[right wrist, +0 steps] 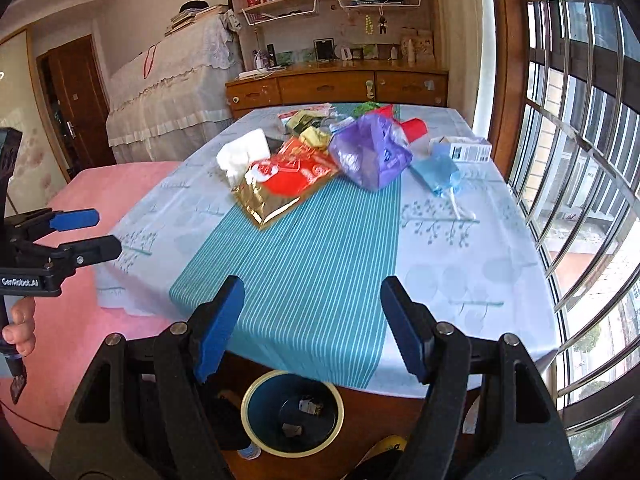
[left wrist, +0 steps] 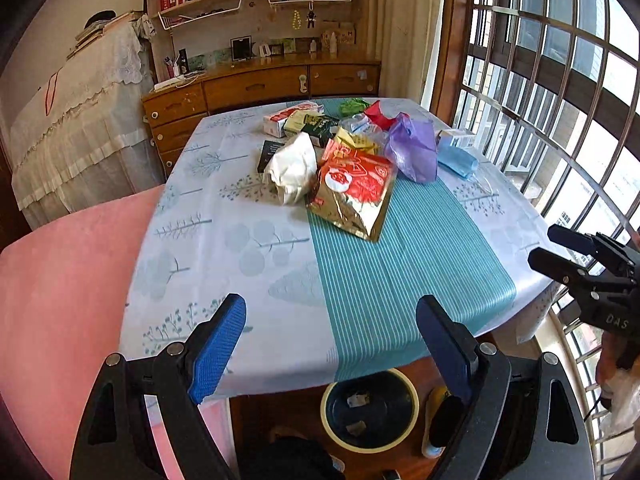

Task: Collect trash
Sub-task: 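Grasp the white tissue with the left tool while the right grasps the purple bag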

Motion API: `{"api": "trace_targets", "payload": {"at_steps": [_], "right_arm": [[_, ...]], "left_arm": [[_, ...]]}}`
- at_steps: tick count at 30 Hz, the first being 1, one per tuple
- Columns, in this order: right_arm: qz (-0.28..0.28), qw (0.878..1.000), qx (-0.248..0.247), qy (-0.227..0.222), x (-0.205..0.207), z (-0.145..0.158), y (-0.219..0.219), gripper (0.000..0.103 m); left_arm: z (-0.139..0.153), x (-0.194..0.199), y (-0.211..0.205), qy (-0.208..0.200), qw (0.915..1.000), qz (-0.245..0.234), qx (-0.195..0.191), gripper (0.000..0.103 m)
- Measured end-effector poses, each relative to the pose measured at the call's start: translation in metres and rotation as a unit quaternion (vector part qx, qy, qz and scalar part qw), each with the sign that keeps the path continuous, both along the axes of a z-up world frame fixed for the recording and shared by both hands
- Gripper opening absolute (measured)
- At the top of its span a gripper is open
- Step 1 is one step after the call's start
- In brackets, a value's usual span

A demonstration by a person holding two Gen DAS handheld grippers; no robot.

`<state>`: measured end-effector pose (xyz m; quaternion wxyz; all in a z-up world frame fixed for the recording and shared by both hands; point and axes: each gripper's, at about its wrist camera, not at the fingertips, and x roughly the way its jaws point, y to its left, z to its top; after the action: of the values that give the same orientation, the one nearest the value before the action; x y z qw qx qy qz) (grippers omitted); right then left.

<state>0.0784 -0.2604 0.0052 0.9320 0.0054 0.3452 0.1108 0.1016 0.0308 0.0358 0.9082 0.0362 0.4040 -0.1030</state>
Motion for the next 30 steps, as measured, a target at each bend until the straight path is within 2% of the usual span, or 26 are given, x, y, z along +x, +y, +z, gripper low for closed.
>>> {"api": "trace_targets", "payload": {"at_steps": [3,6,10,15,18,25,28,30], "right_arm": [[-0.011,1.0,0.003,0.011,0.051,0.015,-0.001,0.068],[-0.021,0.999,0.019,0.028,0.101,0.019,-0.003,0.068],[-0.052,0.997,0.046,0.045,0.166,0.007,-0.003,0.068],[-0.09,0.992,0.062,0.065,0.238,-0.013,-0.003,0.068],[-0.112,0.99,0.065,0.058,0.266,-0.023,0.0,0.077],[-0.148,0.984,0.014,0.098,0.31,-0.062,0.012,0.078],[-0.153,0.98,0.041,0.124,0.319,-0.083,0.003,0.077],[-0.157,0.978,0.066,0.125,0.317,-0.09,-0.004,0.074]], "left_arm": [[0.015,0.033,0.009,0.0,0.9998,0.006,-0.017,0.088],[0.019,0.071,0.016,0.005,0.9995,0.029,-0.008,0.088],[0.007,0.13,0.024,0.013,0.998,0.056,0.024,0.088],[-0.011,0.198,0.034,0.044,0.998,0.046,0.005,0.088],[-0.023,0.231,0.037,0.06,0.9973,0.042,-0.009,0.088],[-0.048,0.287,0.032,0.089,0.9954,0.031,-0.016,0.088],[-0.06,0.302,0.028,0.101,0.9944,0.022,-0.022,0.088],[-0.067,0.312,0.026,0.11,0.9933,0.015,-0.034,0.087]]}}
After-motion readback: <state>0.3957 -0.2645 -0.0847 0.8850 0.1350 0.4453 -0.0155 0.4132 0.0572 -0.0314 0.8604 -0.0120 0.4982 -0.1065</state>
